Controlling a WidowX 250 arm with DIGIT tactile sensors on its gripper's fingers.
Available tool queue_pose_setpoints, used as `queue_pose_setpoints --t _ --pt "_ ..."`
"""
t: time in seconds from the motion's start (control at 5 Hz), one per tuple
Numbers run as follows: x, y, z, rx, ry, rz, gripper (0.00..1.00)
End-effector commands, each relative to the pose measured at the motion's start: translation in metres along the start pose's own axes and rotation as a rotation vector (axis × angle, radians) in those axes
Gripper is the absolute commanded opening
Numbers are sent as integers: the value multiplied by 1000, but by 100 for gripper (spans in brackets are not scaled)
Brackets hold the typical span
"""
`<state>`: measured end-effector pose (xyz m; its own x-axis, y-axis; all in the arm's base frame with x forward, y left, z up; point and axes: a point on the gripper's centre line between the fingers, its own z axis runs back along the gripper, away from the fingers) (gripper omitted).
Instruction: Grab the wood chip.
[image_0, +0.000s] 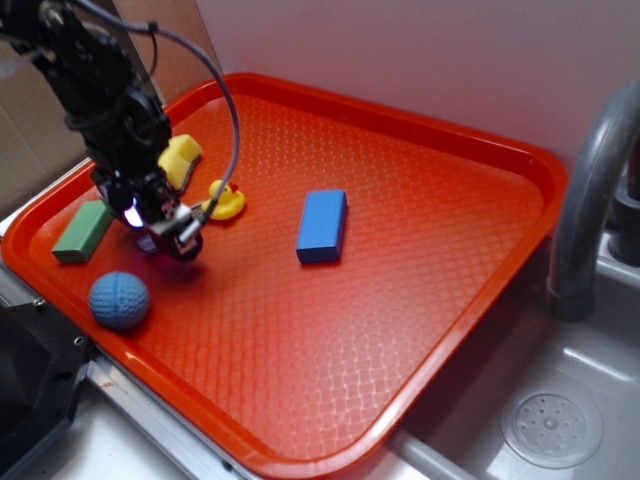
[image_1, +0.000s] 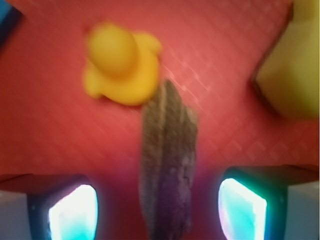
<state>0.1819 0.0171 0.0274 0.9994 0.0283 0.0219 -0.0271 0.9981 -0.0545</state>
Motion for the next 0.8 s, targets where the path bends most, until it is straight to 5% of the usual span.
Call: queue_pose_setpoints --t 0.0,0.4,0.6 --pt "4 -2 -11 45 3 -1 0" --pt "1 0 7 21 -35 -4 0" --pt "4 -12 56 -38 -158 4 0"
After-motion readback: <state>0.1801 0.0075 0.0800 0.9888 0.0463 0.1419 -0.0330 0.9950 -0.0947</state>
